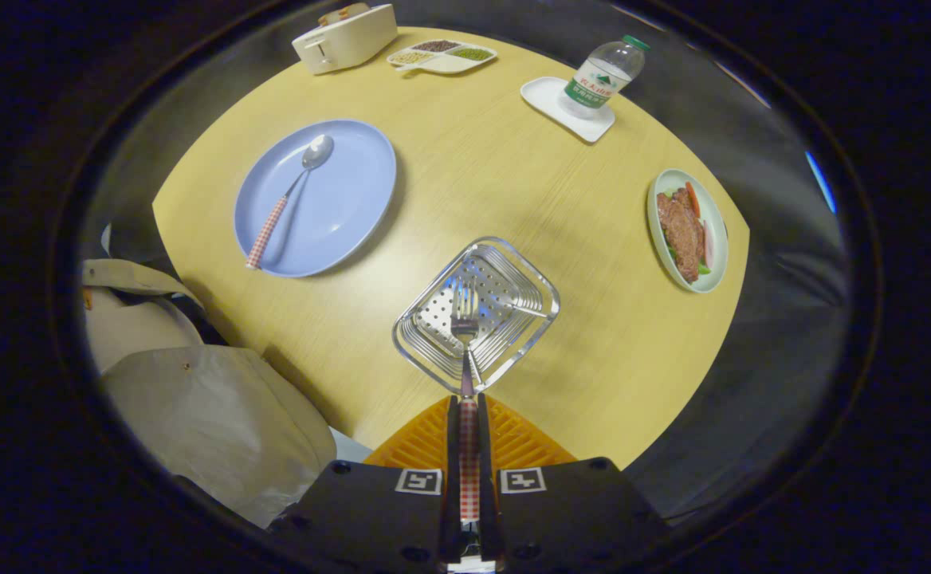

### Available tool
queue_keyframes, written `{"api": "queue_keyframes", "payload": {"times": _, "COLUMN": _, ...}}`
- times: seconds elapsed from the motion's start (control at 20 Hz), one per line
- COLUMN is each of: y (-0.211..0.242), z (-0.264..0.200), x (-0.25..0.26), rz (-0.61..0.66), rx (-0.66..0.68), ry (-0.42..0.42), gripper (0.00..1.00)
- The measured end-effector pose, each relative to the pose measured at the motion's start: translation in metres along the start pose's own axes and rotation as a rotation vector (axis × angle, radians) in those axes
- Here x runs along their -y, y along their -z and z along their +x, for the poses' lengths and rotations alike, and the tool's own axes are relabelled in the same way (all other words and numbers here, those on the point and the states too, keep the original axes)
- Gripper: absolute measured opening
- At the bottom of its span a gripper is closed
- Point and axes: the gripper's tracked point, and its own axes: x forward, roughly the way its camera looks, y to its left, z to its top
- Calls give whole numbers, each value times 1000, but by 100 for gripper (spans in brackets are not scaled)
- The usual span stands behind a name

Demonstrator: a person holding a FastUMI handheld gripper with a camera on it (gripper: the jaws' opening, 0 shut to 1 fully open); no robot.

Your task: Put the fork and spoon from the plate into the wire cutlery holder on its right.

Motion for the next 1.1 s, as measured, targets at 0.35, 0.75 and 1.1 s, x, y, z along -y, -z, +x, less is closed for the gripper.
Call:
{"api": "queue_keyframes", "payload": {"times": 0.35, "y": -16, "z": 2, "x": 7, "rz": 44, "rx": 30, "ry": 3, "gripper": 18}}
{"api": "queue_keyframes", "payload": {"times": 0.75, "y": -74, "z": -34, "x": -8, "rz": 241, "rx": 424, "ry": 53, "gripper": 100}}
{"api": "queue_keyframes", "payload": {"times": 1.1, "y": -120, "z": -69, "x": -87, "rz": 277, "rx": 812, "ry": 21, "gripper": 99}}
